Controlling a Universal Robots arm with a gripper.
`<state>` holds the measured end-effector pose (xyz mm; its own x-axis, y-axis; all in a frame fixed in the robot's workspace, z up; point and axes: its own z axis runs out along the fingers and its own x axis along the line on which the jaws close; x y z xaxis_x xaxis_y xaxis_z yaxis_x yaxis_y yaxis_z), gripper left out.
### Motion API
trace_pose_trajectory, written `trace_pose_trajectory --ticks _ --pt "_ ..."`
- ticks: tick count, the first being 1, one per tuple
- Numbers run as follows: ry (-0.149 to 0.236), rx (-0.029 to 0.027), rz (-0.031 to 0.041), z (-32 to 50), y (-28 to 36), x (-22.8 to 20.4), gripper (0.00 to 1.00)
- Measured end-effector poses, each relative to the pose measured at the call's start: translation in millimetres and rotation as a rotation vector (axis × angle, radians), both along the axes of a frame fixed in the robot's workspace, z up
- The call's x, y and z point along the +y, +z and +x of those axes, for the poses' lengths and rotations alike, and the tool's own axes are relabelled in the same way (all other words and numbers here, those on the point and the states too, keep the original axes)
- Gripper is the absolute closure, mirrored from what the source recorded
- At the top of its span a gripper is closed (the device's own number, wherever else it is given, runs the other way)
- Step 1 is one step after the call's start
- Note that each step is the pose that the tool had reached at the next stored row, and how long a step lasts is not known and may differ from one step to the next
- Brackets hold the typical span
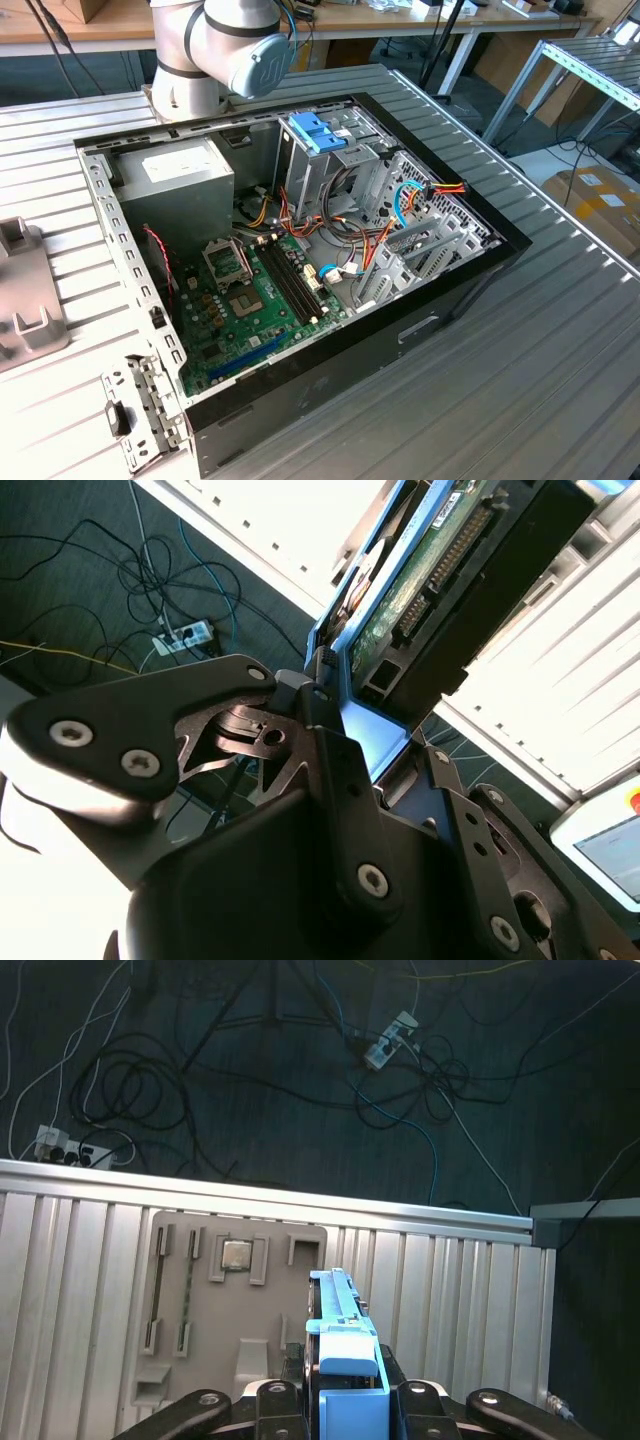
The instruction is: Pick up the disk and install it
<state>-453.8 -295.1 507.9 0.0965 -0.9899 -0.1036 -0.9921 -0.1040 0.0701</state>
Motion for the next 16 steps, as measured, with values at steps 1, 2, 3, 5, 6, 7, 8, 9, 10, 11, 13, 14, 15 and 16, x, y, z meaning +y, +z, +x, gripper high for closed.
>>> trace_pose_trajectory --ticks 1,2,3,5,6,7,8,9,10,11,13,14,15,16 --pt "0.000 0.0000 0.0000 0.2 0.0 0.0 0.63" --pt "0.000 -0.0001 0.0000 0.4 0.0 0.0 0.63" --pt "0.000 0.0000 0.0000 0.5 0.0 0.0 0.63" --pt "0.000 0.0000 0.0000 1.1 0.0 -0.1 0.63" --pt "0.000 0.0000 0.0000 1.3 0.0 -0.1 0.63" --pt "0.000 -0.0001 0.0000 1.5 0.0 -0.1 0.63" --pt "0.000 -0.0001 0.0000 1.7 0.0 -0.1 0.63" --pt "0.000 0.0000 0.0000 1.9 0.0 -0.1 0.63" --pt "0.000 -0.0001 0.0000 2.2 0.0 -0.1 0.63" --pt "0.000 -0.0001 0.0000 2.3 0.0 -0.1 0.63" --pt "0.000 -0.0001 0.0000 2.8 0.0 -0.1 0.63" --pt "0.000 0.0000 0.0000 3.1 0.0 -0.1 0.63" --pt "0.000 0.0000 0.0000 3.3 0.0 -0.1 0.63" --pt "0.000 -0.0001 0.0000 3.4 0.0 -0.2 0.63"
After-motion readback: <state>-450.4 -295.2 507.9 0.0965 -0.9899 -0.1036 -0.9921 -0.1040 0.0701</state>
